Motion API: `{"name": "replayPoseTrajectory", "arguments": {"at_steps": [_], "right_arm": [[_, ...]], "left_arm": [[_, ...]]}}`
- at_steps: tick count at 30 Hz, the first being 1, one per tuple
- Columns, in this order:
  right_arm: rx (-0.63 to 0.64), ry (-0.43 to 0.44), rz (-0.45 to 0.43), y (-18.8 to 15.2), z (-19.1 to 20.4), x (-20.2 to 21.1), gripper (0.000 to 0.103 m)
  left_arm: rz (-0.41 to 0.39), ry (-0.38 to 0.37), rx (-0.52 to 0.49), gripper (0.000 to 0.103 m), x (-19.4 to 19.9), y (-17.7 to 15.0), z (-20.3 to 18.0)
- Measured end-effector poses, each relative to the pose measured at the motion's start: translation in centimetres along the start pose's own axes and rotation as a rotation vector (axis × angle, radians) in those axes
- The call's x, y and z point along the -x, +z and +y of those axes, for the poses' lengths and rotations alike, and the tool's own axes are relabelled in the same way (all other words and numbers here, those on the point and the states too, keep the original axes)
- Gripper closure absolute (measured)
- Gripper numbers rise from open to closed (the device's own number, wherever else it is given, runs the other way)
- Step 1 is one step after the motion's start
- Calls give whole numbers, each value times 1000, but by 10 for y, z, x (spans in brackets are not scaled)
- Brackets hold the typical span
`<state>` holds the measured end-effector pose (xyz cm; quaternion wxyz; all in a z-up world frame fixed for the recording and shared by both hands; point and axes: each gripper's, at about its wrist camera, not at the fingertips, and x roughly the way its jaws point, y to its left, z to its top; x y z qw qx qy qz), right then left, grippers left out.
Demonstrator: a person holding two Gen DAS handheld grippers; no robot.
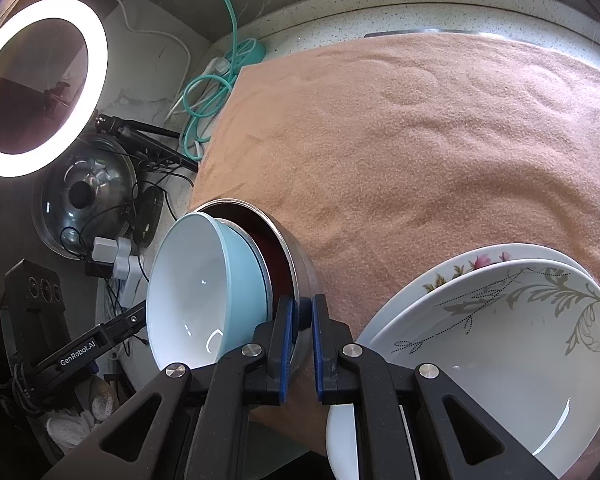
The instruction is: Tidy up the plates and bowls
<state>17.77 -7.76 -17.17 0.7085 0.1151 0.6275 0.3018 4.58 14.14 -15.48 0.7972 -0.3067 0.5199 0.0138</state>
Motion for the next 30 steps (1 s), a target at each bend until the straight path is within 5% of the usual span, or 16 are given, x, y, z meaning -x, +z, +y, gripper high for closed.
{"name": "replayPoseTrajectory", "arguments": {"at_steps": [30], "right_arm": [[-16,17,-130,-15,-14,91,94]], "left_arm": [[-55,-90,-146,96,29,-3,-79]]}}
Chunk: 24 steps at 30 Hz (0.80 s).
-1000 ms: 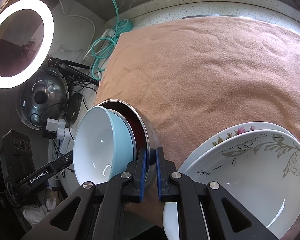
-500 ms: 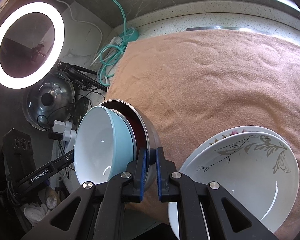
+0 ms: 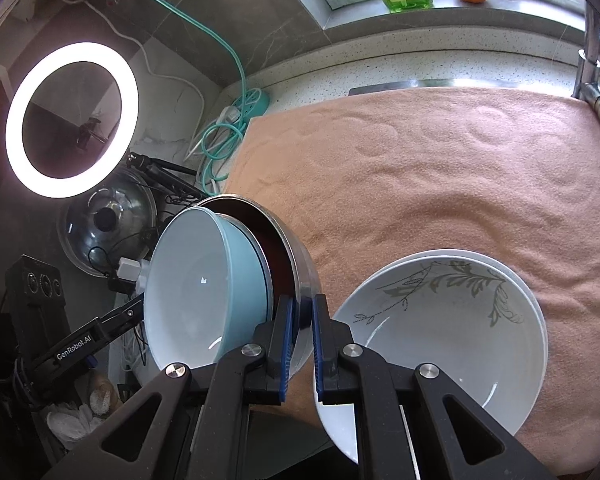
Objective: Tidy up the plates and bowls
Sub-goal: 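Lower the nested bowls onto the top plate of the stack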
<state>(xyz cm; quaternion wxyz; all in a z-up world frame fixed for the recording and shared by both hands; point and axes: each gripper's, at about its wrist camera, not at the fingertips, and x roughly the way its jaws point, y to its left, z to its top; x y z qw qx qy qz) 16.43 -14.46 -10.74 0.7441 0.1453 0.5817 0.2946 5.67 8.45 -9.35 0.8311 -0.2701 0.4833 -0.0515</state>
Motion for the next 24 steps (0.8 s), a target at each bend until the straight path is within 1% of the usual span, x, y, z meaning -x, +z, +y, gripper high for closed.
{"name": "replayPoseTrajectory", "arguments": {"at_steps": [11,24], "right_arm": [[-61,-32,-46,-13,-41,39,94],[-111,-59,-60,-29,-78,61,94]], "left_arm": [[53,-42,-57,96,-24,-12,-40],[103,-54,-90,96,-44,-28,-65]]}}
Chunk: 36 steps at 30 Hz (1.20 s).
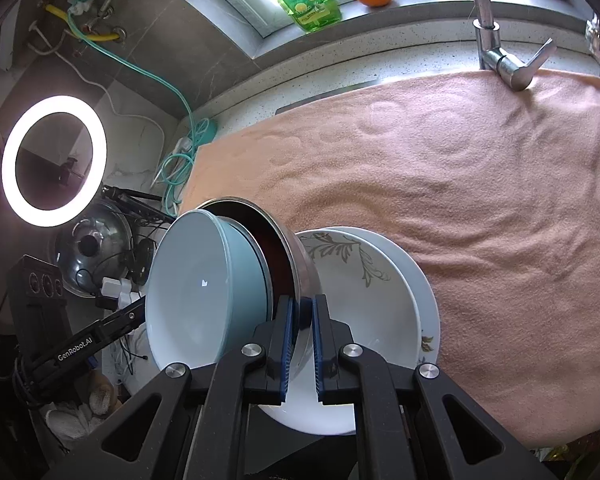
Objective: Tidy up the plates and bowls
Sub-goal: 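Lower the nested bowls onto the top plate of the stack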
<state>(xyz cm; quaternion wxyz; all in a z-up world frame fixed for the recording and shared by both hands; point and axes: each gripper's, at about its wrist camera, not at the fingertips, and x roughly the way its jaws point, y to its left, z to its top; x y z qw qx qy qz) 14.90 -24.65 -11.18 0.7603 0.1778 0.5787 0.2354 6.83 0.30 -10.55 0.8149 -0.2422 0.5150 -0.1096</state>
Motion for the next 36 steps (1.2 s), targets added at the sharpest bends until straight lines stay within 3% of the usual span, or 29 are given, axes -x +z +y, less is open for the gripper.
{"name": "replayPoseTrajectory", "arguments": {"at_steps": [36], "right_arm": [[-54,-44,11,-21,-36,2,94]], "left_arm": [[71,18,-34,95,-25,-16,-16]]}}
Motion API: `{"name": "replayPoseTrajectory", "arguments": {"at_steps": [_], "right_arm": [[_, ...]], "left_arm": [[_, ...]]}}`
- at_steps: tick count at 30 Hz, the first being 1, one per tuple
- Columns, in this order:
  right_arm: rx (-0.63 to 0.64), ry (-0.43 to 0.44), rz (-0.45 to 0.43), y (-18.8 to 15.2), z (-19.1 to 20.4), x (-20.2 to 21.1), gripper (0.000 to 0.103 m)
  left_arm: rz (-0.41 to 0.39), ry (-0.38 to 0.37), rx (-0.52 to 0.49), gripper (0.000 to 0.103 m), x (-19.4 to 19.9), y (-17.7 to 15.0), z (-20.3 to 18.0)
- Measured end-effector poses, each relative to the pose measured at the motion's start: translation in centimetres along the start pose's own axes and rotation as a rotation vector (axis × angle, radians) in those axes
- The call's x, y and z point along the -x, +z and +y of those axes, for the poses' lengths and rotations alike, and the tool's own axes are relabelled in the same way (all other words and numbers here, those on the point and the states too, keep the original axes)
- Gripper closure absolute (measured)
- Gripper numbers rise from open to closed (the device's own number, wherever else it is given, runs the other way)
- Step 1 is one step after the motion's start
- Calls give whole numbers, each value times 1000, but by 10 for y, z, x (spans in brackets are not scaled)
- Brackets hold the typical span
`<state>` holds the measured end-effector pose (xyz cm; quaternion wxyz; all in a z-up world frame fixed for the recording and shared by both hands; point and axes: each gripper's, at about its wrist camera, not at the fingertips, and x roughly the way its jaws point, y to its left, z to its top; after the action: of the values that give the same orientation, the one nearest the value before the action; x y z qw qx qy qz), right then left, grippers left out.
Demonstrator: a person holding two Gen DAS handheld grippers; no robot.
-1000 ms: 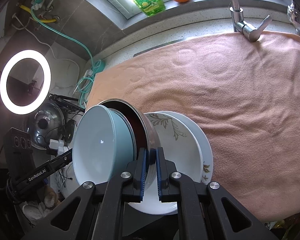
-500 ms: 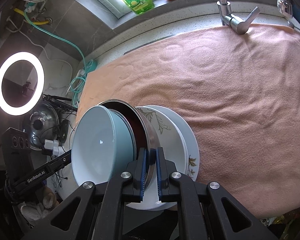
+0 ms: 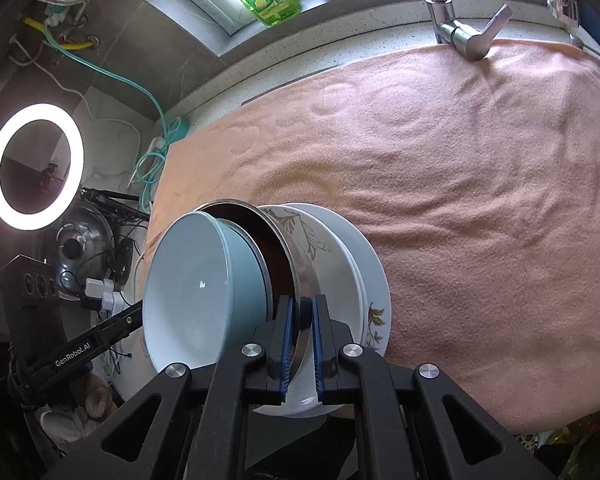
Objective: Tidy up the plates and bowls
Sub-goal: 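Lower the nested bowls onto the top plate of the stack, then open both grippers and lift them off the bowls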
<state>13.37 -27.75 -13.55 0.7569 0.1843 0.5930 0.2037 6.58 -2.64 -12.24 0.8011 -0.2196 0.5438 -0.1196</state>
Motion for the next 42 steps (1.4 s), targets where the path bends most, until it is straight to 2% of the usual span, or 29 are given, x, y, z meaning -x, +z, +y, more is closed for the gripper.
{"name": "replayPoseTrajectory", "arguments": {"at_steps": [20,34,42], "right_arm": [[7,2,8,-4,-2,-6,94],[59,0,-17,-4,3,3,92],[72,6,-46,-10,-4,17,89]], "left_arm": [[-9,27,4,96,-4,-4,0],[-68,65,9,95,10,-10,-2],[-120,125,28,95,23,-19,0]]}}
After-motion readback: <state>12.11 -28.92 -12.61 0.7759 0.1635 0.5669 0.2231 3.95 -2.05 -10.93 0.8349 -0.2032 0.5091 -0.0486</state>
